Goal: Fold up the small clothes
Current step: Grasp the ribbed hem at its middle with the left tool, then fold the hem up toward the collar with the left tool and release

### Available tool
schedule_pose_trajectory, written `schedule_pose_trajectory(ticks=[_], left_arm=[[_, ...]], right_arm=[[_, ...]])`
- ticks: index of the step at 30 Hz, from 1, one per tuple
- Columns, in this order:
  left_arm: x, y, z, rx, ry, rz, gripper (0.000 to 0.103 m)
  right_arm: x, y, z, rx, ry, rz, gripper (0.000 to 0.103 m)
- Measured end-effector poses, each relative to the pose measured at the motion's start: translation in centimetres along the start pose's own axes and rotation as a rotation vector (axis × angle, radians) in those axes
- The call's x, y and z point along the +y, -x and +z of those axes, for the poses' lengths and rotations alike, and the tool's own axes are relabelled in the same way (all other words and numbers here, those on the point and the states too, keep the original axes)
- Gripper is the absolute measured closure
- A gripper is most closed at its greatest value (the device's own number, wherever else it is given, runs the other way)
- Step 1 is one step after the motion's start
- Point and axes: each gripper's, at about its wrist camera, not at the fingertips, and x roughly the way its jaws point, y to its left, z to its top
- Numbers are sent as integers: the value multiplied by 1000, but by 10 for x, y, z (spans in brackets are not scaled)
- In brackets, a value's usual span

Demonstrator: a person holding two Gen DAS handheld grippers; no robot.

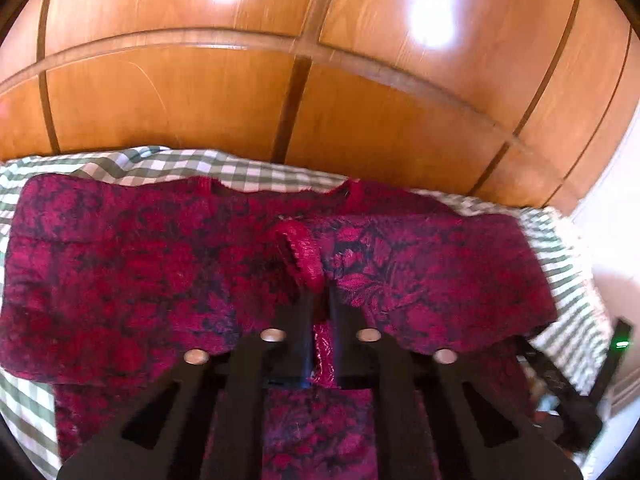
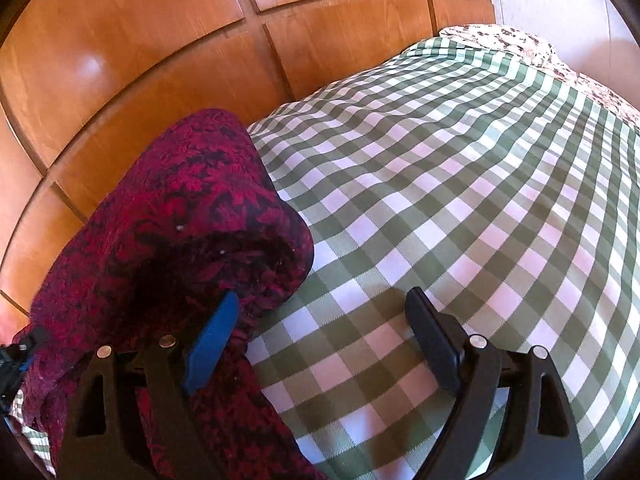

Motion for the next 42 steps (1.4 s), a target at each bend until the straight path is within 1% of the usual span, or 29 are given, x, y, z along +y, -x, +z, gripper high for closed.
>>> schedule_pose_trajectory(ticks=[1,3,5,7,10,11,15,18,19,21,22,23,25,27,28,30,31,32,33,34,35,37,38,40,41,42], left_arm=[[3,6,2,-8,7,-7,101],[12,23,1,-33,23,8,101],[25,31,-1,-36,49,14,101],[32,30,-7,-25,44,24,101],[37,18,-26,7,10,64,101],[37,14,-30,6,-1,74,101],[32,11,-48,-65,-49,106,100],[30,12,-53,-92,-65,117,100],[31,13,-53,-94,-60,111,98],[35,13,-54,-97,-44,96,98],[38,13,-55,-97,-35,86,98],[41,12,-55,-96,-24,74,98],[45,12,-55,-95,-9,55,98],[53,17,-54,-83,20,17,98],[56,20,-51,-60,45,-9,98],[66,34,-45,-25,147,-135,98],[68,40,-44,-6,182,-184,98],[69,43,-43,20,194,-204,100],[69,45,-44,39,192,-205,100],[69,46,-45,55,186,-197,100],[71,43,-48,77,181,-174,100],[77,31,-55,123,182,-141,100],[80,27,-58,132,188,-140,100],[87,22,-66,116,215,-163,99],[89,21,-69,95,216,-174,99],[88,20,-71,77,198,-172,99]], right_arm=[[0,-1,1,1,2,-3,17],[2,-3,1,5,9,-14,17],[2,-3,2,6,14,-19,17],[3,-7,3,10,22,-29,17],[4,-13,4,22,34,-53,17],[4,-14,5,25,34,-62,17],[3,-13,5,26,28,-85,17],[3,-7,6,58,58,-85,16],[2,-2,5,64,67,-74,16],[-4,19,3,36,72,-38,16],[-6,30,4,2,75,-19,16],[-7,42,7,-51,90,5,16],[2,56,15,-115,137,24,13],[17,57,28,-129,186,42,11],[22,56,32,-131,196,46,11],[33,54,45,-149,216,55,11],[40,52,50,-154,231,60,10],[47,48,54,-154,256,67,10],[54,42,57,-147,284,69,9],[64,33,58,-130,324,61,9],[74,18,58,-109,382,15,9],[82,-4,57,-117,429,-66,9],[83,-14,58,-111,435,-84,10],[78,-33,57,-85,437,-135,10],[73,-47,54,-46,426,-154,9],[67,-58,52,-10,408,-146,8]])
